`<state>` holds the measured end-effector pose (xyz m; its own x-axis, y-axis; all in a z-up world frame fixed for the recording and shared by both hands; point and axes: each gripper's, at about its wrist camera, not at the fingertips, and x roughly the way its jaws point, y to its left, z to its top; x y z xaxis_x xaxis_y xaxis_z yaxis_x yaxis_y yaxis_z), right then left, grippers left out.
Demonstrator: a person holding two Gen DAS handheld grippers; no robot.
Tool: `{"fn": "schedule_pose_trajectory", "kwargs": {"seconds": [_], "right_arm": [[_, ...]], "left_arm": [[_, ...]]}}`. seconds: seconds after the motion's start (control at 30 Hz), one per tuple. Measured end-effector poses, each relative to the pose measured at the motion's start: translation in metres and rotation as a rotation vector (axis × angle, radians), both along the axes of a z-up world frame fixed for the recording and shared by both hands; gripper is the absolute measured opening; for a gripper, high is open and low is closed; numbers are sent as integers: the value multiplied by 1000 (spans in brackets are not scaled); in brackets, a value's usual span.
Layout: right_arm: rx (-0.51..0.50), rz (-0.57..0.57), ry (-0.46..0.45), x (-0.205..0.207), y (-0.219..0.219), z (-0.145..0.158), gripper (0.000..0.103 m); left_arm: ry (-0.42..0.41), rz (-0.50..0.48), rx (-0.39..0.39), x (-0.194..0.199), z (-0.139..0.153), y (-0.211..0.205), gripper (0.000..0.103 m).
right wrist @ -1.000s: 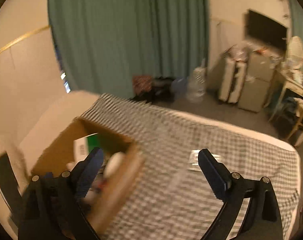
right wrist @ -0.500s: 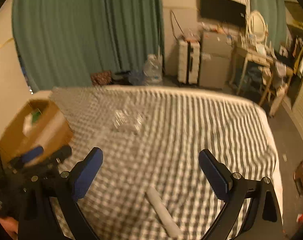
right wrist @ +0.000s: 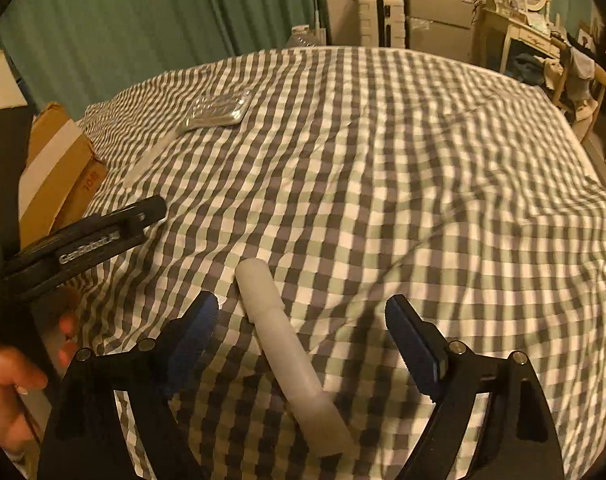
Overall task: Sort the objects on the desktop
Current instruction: 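Grasp the white plastic stick with the right gripper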
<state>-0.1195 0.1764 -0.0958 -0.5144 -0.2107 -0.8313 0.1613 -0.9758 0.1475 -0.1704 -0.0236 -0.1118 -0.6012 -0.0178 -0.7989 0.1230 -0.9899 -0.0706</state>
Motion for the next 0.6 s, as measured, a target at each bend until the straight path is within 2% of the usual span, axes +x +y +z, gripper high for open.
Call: {"fn": "schedule_pose_trajectory", "kwargs": {"seconds": [0.03,0.2,0.23,0.27,0.4,0.43,0.53,0.6], "right_arm": [[4,9,-1,-1,-3,-1,80],[21,36,-19,-3,-12,-12,80],[22,42,-22,-5,-11,-14,76],[29,44,-26,-5,-11,-16,66],[92,58,-40,-6,-10,-21,48],[98,57,-41,-6,-10,-21,41],[50,39,-28,-4,-1,-16,17],[20,35,-13,-2,4,-8,13]], "left_arm": [[-2,-4,4,-2,-1,0,96],[-13,16,13,-10,-7,-7,96],[-16,19,21,-10,-10,-9,96],[-18,23,29,-11,-11,-11,96],[-10,31,40,-5,-10,-19,96],[-4,30,34,-3,-8,-19,96],[1,35,25,-1,-7,-24,96],[5,35,19,-1,-6,-27,96]]}}
